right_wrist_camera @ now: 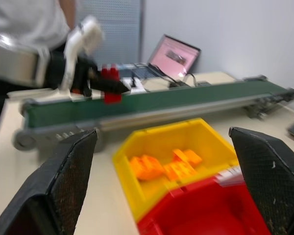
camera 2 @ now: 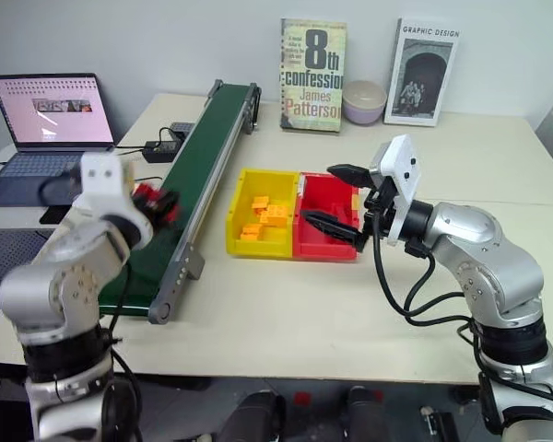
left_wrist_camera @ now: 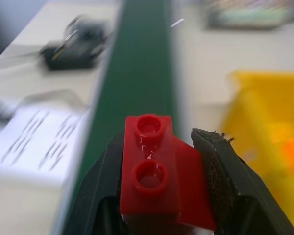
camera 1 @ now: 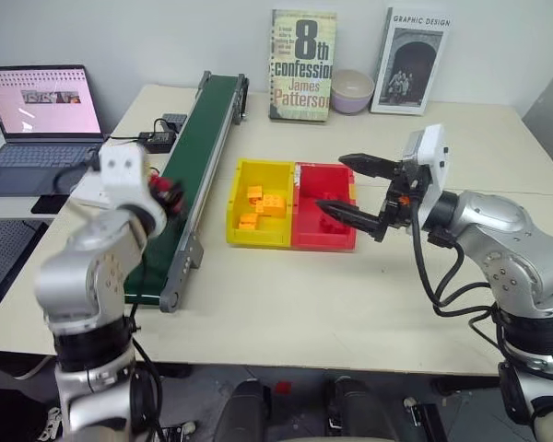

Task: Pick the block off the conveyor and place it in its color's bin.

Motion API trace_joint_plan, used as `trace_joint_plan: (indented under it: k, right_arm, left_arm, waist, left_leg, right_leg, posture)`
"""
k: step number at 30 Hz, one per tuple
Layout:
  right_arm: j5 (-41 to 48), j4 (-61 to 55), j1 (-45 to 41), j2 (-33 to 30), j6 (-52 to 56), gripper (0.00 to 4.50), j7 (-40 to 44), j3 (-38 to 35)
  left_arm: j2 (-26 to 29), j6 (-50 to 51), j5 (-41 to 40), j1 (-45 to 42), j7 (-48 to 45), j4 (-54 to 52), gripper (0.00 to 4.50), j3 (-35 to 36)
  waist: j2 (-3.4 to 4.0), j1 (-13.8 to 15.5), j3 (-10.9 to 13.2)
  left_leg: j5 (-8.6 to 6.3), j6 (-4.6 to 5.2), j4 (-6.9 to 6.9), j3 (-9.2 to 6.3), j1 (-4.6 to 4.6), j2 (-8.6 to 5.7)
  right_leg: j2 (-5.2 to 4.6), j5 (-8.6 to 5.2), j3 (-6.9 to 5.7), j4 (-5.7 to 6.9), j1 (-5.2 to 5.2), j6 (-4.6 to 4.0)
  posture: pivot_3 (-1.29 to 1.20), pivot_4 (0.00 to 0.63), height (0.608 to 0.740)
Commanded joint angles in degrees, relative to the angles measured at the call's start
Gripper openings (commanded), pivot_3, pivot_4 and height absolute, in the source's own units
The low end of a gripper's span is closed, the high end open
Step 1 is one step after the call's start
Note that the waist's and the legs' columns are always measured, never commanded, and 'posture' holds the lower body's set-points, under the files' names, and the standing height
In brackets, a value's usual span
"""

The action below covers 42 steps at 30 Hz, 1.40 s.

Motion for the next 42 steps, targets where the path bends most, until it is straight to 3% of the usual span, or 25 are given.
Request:
trace_joint_plan:
  k: [1, 6, 11, 13, 22, 25, 29, 33, 37, 42]
  right_arm:
    - [-3.64, -6.16, 2.35, -1.77, 3.9, 4.5, -8.13, -3.03]
    - [-4.42, -12.48, 6.5, -1.18, 10.05, 4.5, -15.39, -4.66]
    - [-3.98, -17.04, 9.42, -0.04, 13.56, 4.5, -19.2, -6.91]
    - [-3.87, -18.7, 10.64, 0.03, 14.66, 4.5, -19.99, -7.8]
    - [-2.95, -19.7, 11.14, 0.13, 16.4, 4.5, -20.53, -9.72]
    - [-2.68, -17.78, 9.91, -0.58, 15.26, 4.5, -18.82, -8.83]
    - [-1.75, -15.72, 8.7, -2.16, 13.59, 4.5, -15.11, -7.92]
    - [-1.01, -9.24, 4.91, -5.96, 9.7, 4.5, -5.64, -5.85]
    - [-0.71, -3.54, 2.73, -8.82, 5.85, 4.5, 1.91, -4.62]
    - [-2.34, 2.98, 1.13, -10.68, 1.09, 4.5, 8.43, -2.69]
  left_arm:
    - [1.61, -8.64, -1.28, -9.66, -15.98, 10.3, 1.52, -11.52]
    - [-2.77, -25.4, 5.64, -21.75, -28.71, 30.76, 1.52, -24.08]
    - [-7.72, -39.87, 11.44, -29.2, -37.37, 50.35, 1.52, -29.53]
    - [-9.3, -44.59, 13.51, -31.29, -39.79, 56.88, 2.23, -30.72]
    - [-11.67, -52.63, 15.75, -35.17, -45.04, 67.79, 3.92, -28.26]
    - [-9.55, -52.26, 15.68, -35.01, -45.91, 66.74, 4.46, -26.76]
    - [-4.59, -49.8, 15.19, -32.58, -49.08, 60.91, 4.46, -25.32]
    - [8.15, -43.77, 14.27, -24.97, -54.32, 47.26, 4.46, -22.71]
    - [17.33, -35.11, 10.28, -16.67, -56.2, 33.12, 4.46, -17.65]
    - [23.94, -24.83, 5.01, -6.85, -54.81, 19.4, 4.46, -11.06]
  waist:
    - [-0.01, 0.33, 0.0]
    - [0.0, 0.3, 0.0]
    - [0.0, -0.25, 0.0]
    - [0.0, -0.51, 0.0]
    - [-0.01, -0.89, 0.0]
    - [0.0, -1.03, 0.0]
    - [0.0, -1.29, 0.0]
    - [0.05, -2.31, 0.03]
    - [0.05, -2.63, 0.04]
    - [0.04, -1.81, 0.04]
  left_leg:
    - [0.0, 0.0, 0.01, -0.05, -0.07, -0.05]
    - [-0.01, 0.02, -0.05, 0.09, -0.11, -0.05]
    - [-0.02, 0.04, -0.14, 0.07, -0.11, 0.06]
    - [-0.02, 0.05, -0.16, 0.05, -0.12, 0.07]
    - [-0.03, 0.07, -0.11, 0.02, -0.16, 0.04]
    - [-0.03, 0.07, -0.11, 0.03, -0.15, 0.04]
    - [-0.03, 0.07, -0.12, 0.01, -0.13, 0.08]
    - [-0.03, 0.07, -0.16, 0.05, -0.09, 0.12]
    - [-0.03, 0.07, -0.17, -0.02, -0.08, 0.18]
    - [-0.03, 0.06, -0.13, -0.1, -0.11, 0.11]
  right_leg:
    - [-0.03, 0.0, -0.04, -0.04, -0.02, 0.0]
    - [-0.03, 0.0, 0.05, -0.06, -0.09, 0.01]
    - [0.1, -0.02, 0.0, -0.03, -0.17, 0.01]
    - [0.11, -0.02, -0.02, -0.03, -0.18, 0.01]
    - [0.1, -0.04, -0.06, -0.03, -0.17, 0.07]
    - [0.1, -0.04, -0.05, -0.02, -0.18, 0.08]
    - [0.13, -0.04, -0.05, 0.02, -0.19, 0.08]
    - [0.17, -0.04, 0.01, 0.04, -0.21, 0.07]
    - [0.16, -0.04, 0.0, 0.05, -0.21, 0.06]
    - [0.07, -0.05, -0.01, 0.0, -0.14, 0.08]
  posture:
    - [0.0, 0.15, 0.74]
    - [0.0, 0.15, 0.74]
    - [0.0, 0.15, 0.74]
    - [0.0, 0.15, 0.74]
    - [0.0, 0.15, 0.74]
    - [0.0, 0.15, 0.74]
    - [0.0, 0.15, 0.74]
    - [0.0, 0.15, 0.74]
    - [0.0, 0.15, 0.74]
    - [0.0, 0.15, 0.74]
